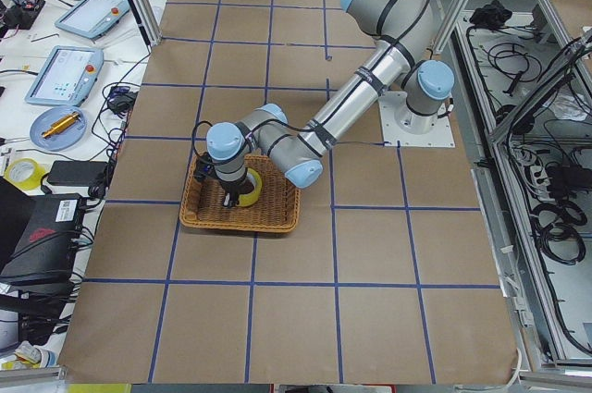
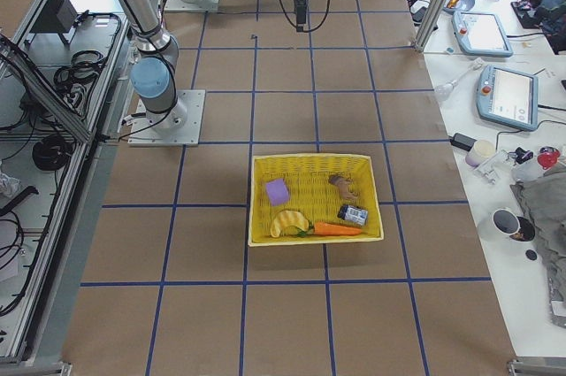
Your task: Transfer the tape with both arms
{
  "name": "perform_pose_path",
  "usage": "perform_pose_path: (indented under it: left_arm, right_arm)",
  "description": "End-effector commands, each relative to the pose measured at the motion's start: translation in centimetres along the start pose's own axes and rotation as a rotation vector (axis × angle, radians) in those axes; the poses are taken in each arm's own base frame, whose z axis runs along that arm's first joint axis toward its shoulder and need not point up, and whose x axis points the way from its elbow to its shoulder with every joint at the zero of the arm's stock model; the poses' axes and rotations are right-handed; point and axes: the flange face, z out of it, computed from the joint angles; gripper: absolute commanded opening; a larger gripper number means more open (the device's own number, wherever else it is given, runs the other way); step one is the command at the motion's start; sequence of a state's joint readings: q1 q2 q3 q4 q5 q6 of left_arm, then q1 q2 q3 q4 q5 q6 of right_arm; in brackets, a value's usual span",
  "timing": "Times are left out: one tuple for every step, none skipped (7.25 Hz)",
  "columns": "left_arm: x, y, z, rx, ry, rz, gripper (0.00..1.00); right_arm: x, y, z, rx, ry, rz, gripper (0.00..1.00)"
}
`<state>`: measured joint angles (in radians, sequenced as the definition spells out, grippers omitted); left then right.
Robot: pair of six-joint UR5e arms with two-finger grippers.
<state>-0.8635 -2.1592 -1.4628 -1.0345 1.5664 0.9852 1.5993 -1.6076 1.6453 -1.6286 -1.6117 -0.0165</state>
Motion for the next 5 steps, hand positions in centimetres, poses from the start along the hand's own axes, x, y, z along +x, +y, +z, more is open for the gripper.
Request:
perform_pose_path:
  left_arm:
    - [5.4,-4.3,-5.3,0.061,-0.040,0.011,1.00]
    - [9.2,-6.5,-9.2,0.106,-0.073,0.027,1.00]
    - [13.9,-8.4,-12.2,0.123,-0.092,0.001,1.00]
    - [19.8,-9.4,-14.6,0.060,-0.053,-0.028,1.00]
    - [25.0,-9.1,-17.4,0.036,-0.031,-0.136,1.00]
  right_arm:
    - [0.1,0.0,0.1,-0.005,-0.001,0.000,1.00]
    - [0.2,0.1,-0.1,0.000,-0.001,0.000,1.00]
    - [0.4,0.0,-0.4,0.007,-0.007,0.005,1.00]
    - [0.7,-0.1,-0.5,0.012,-0.003,0.010,1.00]
    - [0.6,-0.1,-0.5,0.010,-0.010,0.010,1.00]
